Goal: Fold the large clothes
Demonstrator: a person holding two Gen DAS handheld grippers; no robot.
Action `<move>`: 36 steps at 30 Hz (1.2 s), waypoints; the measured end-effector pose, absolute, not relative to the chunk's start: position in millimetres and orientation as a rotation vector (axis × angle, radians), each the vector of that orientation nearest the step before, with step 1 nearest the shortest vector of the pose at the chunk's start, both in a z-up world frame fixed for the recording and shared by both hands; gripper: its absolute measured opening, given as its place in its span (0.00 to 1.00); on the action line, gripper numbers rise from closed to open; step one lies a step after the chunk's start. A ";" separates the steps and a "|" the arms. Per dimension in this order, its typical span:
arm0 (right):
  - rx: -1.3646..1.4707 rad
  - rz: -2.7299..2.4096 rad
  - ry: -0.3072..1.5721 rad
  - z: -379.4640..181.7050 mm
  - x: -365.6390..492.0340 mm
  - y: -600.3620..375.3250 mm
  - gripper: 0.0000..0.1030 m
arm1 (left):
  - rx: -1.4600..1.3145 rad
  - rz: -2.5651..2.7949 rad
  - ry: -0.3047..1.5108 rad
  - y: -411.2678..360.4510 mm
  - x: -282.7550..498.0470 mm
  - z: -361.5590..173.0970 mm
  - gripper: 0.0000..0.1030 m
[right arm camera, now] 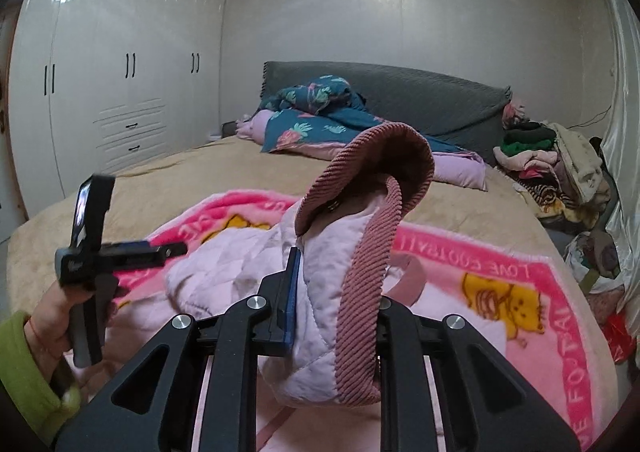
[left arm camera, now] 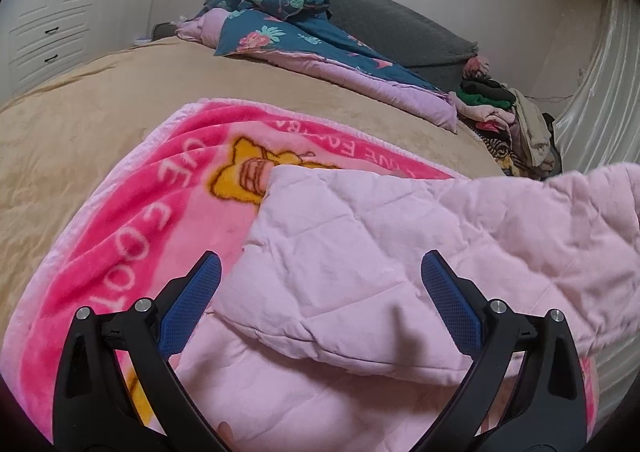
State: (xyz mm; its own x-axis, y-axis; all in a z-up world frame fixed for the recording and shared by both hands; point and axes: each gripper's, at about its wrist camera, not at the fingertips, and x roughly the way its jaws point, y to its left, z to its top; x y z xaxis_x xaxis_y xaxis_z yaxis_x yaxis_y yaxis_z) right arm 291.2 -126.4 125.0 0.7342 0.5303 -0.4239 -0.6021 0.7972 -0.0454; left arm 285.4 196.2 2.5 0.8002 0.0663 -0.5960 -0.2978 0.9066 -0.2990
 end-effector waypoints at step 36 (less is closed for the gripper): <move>-0.074 0.388 0.645 14.8 364.8 -170.1 0.16 | -0.237 0.088 0.704 143.4 323.5 -18.2 0.91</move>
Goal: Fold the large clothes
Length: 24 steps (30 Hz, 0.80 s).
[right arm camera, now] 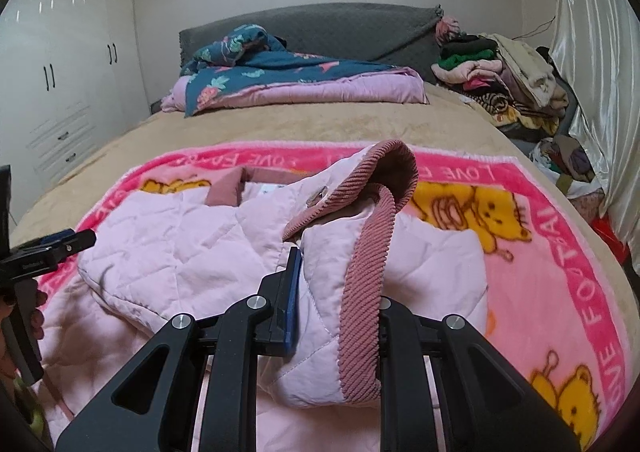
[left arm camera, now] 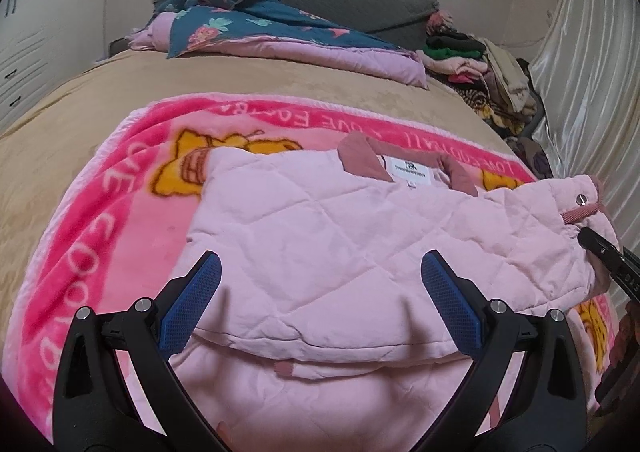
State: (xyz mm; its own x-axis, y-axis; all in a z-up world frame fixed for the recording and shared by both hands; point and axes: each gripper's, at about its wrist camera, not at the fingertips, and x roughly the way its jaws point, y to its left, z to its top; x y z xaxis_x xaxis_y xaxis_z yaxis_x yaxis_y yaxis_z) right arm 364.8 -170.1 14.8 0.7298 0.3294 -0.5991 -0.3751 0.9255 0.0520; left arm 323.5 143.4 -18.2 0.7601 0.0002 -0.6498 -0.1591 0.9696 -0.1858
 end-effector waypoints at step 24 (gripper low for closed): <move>-0.127 0.281 0.670 -1.3 370.0 -176.8 0.71 | -0.218 0.086 0.831 136.6 336.5 -57.7 0.87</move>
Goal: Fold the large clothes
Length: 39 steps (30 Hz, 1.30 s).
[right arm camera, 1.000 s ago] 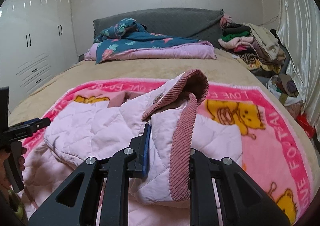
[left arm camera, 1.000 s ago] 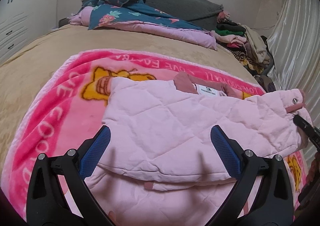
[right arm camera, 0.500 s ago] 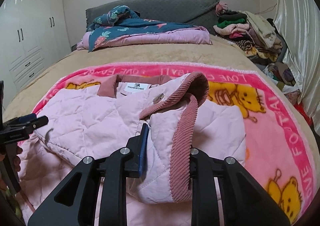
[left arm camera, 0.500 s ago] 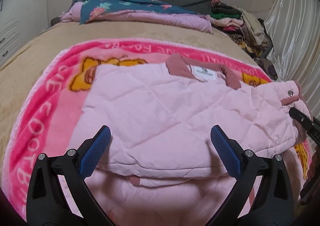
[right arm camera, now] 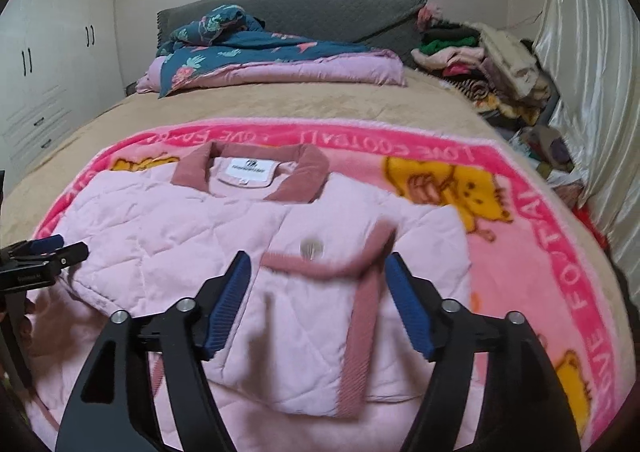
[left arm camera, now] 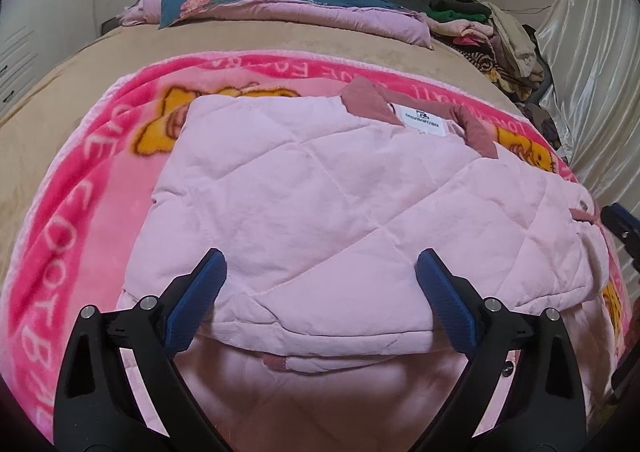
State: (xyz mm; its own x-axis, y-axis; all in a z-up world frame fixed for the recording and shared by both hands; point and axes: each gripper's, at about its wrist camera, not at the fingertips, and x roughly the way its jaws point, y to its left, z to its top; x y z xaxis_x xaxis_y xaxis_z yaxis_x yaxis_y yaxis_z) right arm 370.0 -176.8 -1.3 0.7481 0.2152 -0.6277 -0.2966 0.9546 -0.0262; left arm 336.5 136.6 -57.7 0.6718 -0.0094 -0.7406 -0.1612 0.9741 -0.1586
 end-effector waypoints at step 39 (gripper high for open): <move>-0.154 0.436 0.834 -43.6 365.1 -108.5 0.90 | -0.247 0.109 0.884 144.2 330.7 -52.6 0.91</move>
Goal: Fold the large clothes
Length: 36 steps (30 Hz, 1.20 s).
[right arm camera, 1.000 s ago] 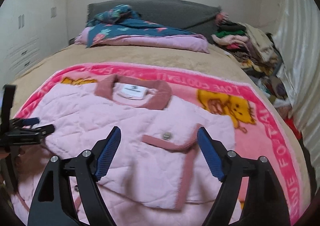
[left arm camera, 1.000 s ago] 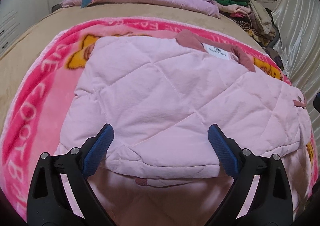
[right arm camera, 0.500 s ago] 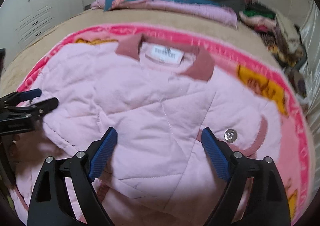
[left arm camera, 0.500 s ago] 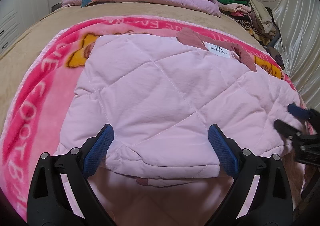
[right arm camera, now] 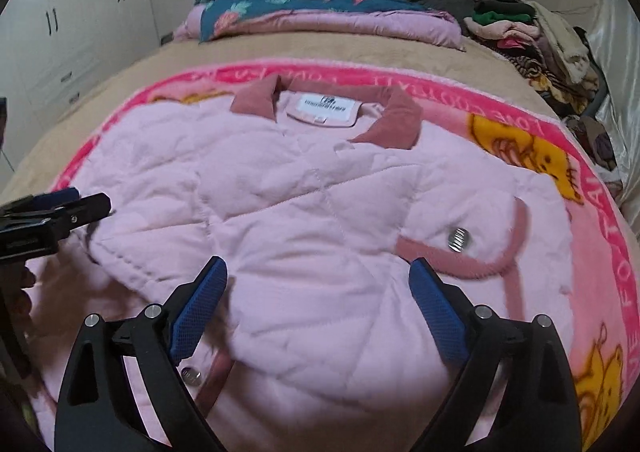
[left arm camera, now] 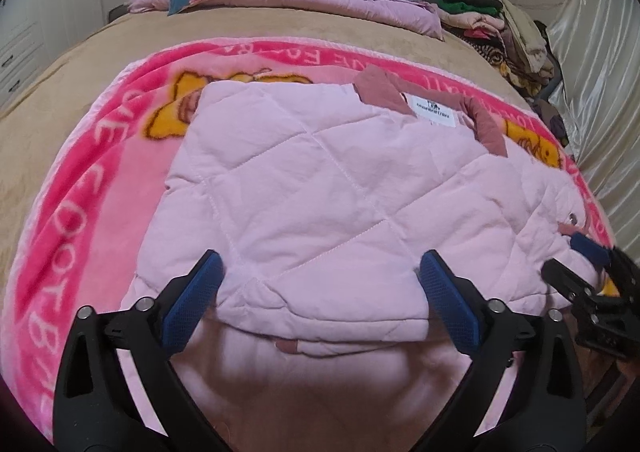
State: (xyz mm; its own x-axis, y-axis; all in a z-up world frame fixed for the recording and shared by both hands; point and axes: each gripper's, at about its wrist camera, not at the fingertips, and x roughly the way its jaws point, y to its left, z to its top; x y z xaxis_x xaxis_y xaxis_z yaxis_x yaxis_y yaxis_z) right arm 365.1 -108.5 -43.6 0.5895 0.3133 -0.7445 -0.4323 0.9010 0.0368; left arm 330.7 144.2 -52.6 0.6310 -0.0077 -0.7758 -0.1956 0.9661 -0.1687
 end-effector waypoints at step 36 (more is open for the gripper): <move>0.054 0.375 0.660 40.4 219.2 -215.5 0.96 | -0.254 0.060 0.665 116.3 206.6 37.3 0.91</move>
State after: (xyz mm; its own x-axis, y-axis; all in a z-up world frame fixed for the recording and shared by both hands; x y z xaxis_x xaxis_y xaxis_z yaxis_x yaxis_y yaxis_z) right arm 219.2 -215.5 40.4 0.7252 0.3569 -0.5888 -0.3228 0.9316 0.1671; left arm 206.6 116.3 37.3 0.7865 -0.0263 -0.6170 -0.1354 0.9674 -0.2138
